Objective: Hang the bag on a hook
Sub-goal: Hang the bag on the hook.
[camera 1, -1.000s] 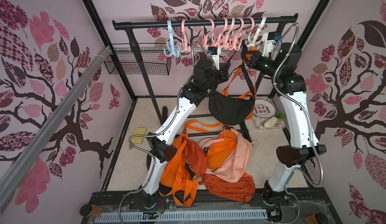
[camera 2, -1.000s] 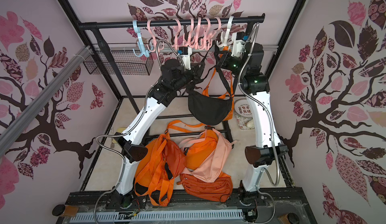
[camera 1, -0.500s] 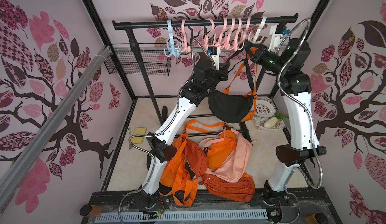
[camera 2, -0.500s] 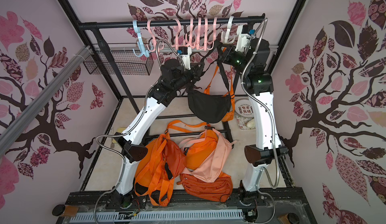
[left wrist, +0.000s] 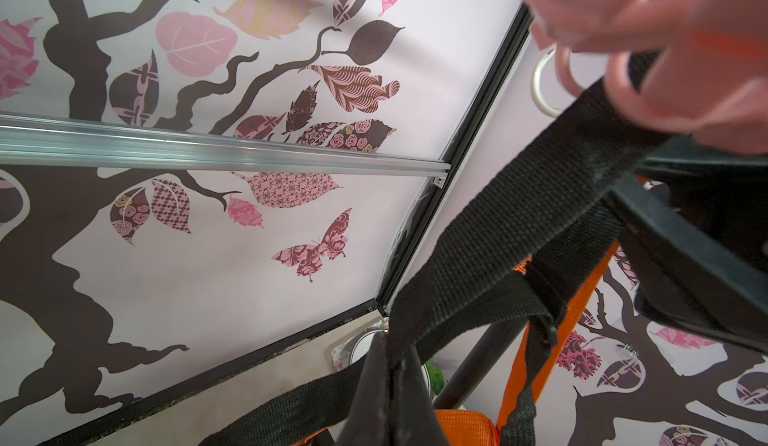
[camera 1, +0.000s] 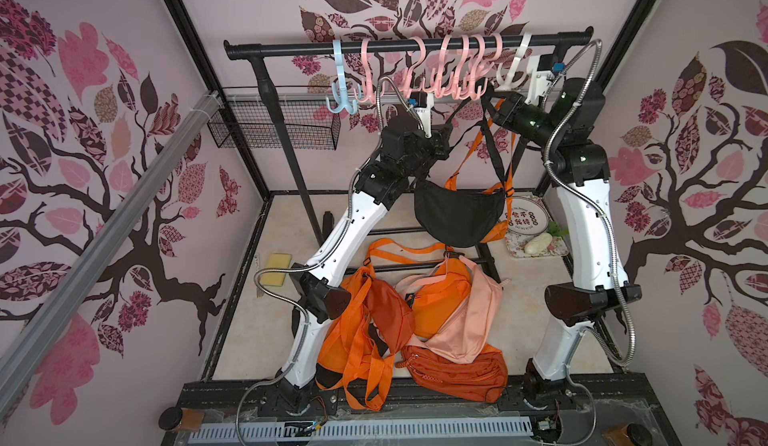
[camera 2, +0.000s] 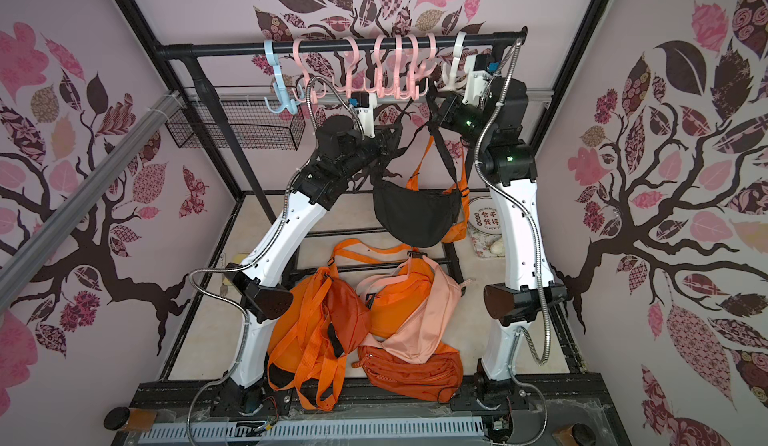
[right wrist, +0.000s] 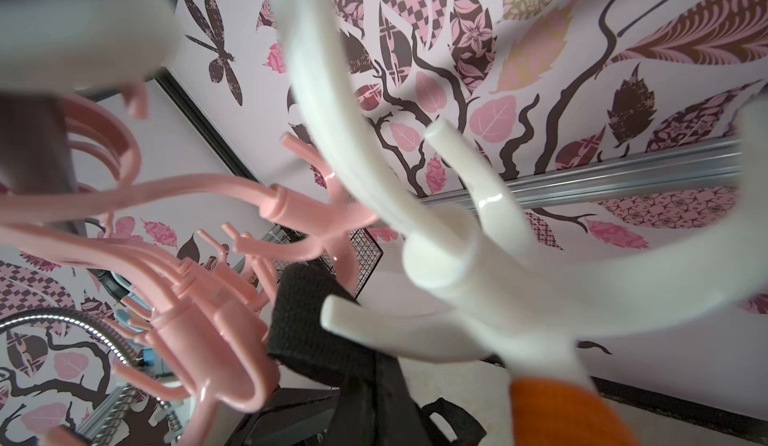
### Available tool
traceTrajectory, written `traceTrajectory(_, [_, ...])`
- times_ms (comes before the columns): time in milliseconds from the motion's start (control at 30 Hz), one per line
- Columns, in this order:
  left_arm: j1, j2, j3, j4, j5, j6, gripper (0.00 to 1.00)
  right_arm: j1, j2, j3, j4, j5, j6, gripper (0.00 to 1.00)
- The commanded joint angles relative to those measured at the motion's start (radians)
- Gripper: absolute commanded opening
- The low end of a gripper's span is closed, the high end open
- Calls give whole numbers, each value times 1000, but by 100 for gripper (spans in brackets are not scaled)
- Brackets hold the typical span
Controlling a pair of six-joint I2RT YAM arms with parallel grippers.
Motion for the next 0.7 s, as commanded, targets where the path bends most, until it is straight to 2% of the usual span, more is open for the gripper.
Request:
traceTrajectory(0, [0,-2,17,-4,19,3,0,-5,23,18,-1,-19,-12,0])
traceTrajectory(233, [1,-15,-18,-15,58,19,0,-6,29,-15,-16,-30,-19,0])
traceTrajectory(267, [1,-20,-26,-14,60,21,4,-5,27,-18,-17,-32,-21,0])
traceTrajectory(367, [1,-41,-48,-9,66,32,19,-5,6,-47,-11,-25,-19,20])
traceTrajectory(500, [1,-76,-68,-3,66,47,37,-5,-52,-96,-2,28,-37,39])
traceTrajectory(600, [1,-104,-89,1,91,47,49,-4,-113,-168,30,55,-41,43])
traceTrajectory(667, [1,-126,-113,-13,104,51,55,-5,-158,-222,45,80,-43,50])
